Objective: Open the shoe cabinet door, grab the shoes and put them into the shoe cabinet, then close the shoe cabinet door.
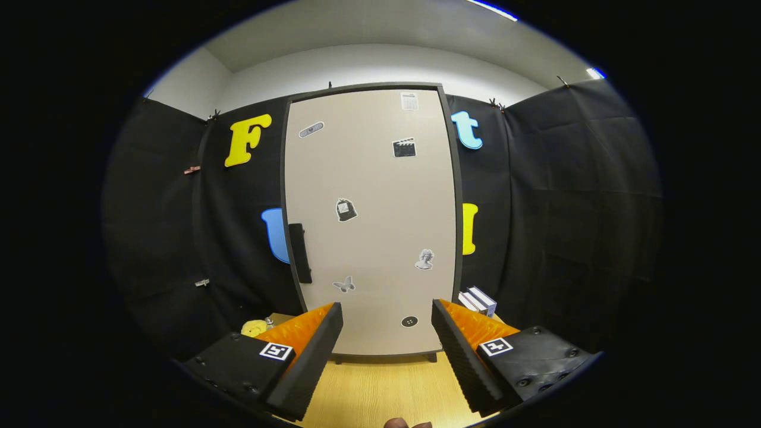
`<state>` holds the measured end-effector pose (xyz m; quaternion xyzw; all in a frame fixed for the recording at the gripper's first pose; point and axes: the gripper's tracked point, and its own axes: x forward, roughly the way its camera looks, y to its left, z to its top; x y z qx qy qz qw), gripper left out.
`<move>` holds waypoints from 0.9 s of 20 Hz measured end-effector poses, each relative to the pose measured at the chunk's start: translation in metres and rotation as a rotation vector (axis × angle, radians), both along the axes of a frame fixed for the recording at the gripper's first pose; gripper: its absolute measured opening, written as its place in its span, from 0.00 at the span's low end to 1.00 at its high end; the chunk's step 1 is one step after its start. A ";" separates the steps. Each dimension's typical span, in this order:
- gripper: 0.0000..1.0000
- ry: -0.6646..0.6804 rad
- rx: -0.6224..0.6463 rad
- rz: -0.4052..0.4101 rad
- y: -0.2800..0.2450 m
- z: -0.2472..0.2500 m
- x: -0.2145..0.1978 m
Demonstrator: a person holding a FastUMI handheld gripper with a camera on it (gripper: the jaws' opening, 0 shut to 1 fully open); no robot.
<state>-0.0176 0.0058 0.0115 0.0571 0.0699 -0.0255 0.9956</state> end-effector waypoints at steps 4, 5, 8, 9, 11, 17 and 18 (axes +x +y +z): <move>0.98 0.003 0.003 0.001 0.001 -0.008 0.005; 0.98 0.002 0.001 0.003 0.002 -0.008 0.005; 0.98 0.003 0.000 0.007 0.001 -0.009 0.007; 0.98 0.002 0.003 0.007 0.000 -0.008 0.008; 0.98 -0.005 0.014 0.007 -0.002 -0.007 0.009; 0.98 0.001 0.013 0.032 -0.002 -0.012 0.013; 0.98 0.009 0.015 0.034 -0.003 -0.015 0.015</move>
